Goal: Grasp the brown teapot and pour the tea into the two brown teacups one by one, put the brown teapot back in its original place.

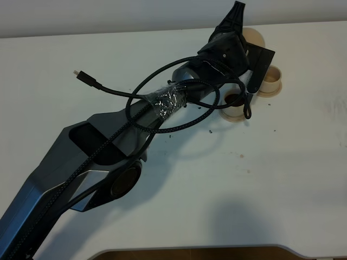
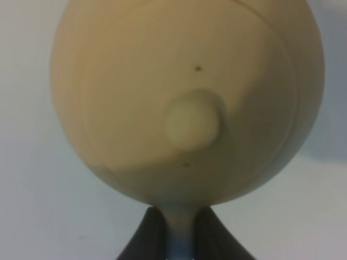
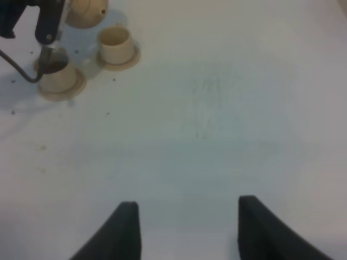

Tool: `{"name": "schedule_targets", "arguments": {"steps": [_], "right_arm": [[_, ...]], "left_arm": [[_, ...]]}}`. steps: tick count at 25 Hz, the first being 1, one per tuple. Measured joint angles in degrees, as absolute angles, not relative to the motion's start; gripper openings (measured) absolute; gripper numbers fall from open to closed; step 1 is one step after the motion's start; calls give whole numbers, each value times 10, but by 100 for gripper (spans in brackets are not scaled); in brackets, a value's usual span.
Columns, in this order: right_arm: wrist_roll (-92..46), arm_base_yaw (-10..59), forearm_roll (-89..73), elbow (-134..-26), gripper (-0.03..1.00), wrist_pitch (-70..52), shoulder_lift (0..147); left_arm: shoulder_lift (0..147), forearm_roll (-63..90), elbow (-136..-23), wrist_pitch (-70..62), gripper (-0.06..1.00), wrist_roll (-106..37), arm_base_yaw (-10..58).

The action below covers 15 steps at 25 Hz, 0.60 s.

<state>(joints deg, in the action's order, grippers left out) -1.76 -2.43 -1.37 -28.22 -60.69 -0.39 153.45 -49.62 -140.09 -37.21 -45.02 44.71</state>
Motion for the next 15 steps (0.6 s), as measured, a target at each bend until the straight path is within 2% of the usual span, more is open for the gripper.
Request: {"name": "schedule_targets", "arguments": {"steps": [15], "right_arm": [[-18,-24,-16,-282,44,-607,-4]], "left_arm": [[1549,-569,-1401,-349,12,-451,459]]}}
